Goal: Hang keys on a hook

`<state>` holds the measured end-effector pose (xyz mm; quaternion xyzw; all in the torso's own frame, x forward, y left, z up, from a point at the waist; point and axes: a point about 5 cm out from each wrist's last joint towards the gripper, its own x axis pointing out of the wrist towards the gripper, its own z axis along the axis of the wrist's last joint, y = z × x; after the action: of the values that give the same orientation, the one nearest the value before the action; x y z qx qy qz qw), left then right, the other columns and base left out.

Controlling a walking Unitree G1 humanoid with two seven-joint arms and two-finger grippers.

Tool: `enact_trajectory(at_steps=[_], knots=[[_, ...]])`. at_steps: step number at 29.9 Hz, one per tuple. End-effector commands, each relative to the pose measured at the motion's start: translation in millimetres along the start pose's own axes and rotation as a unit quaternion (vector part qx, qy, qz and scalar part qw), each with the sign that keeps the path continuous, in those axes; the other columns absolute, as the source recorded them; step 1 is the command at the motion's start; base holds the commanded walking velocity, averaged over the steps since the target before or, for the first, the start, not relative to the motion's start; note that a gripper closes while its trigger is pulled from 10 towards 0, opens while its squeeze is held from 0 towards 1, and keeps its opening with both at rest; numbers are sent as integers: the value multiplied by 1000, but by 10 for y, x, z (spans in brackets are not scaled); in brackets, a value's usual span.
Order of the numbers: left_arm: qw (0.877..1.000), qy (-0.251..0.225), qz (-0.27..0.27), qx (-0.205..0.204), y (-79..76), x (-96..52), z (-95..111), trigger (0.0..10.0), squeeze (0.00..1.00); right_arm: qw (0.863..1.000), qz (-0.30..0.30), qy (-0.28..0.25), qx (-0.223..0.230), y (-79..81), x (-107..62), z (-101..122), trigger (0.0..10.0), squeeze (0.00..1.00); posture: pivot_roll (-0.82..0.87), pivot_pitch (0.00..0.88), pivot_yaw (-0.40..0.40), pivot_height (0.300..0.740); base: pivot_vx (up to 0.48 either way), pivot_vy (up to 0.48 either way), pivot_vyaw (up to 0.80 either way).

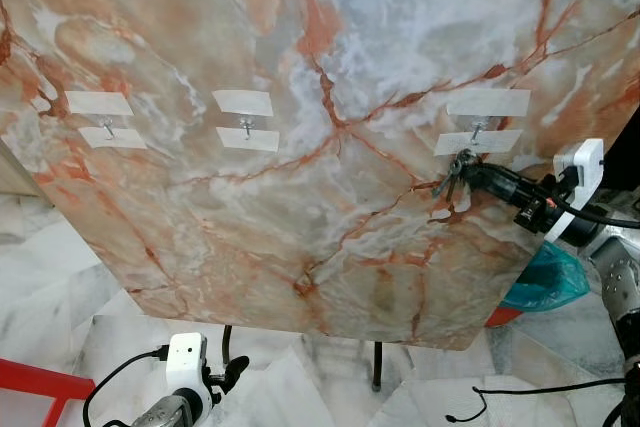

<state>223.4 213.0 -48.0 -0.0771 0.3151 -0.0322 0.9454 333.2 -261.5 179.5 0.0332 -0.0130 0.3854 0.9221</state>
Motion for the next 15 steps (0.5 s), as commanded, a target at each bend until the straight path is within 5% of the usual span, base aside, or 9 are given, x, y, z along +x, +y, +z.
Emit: enact_trajectory(at_steps=[1, 15], knots=[[1000, 11, -1, 1, 20, -12, -29, 10000, 0, 1000, 10, -12, -18, -9, 7, 103, 10000, 0, 58, 62, 50, 740, 0, 0, 0], [1000, 12, -1, 1, 30, -18, -34, 10000, 0, 1000, 17, -15, -16, -22, 57, 133, 10000, 0, 61, 67, 52, 740, 0, 0, 0]])
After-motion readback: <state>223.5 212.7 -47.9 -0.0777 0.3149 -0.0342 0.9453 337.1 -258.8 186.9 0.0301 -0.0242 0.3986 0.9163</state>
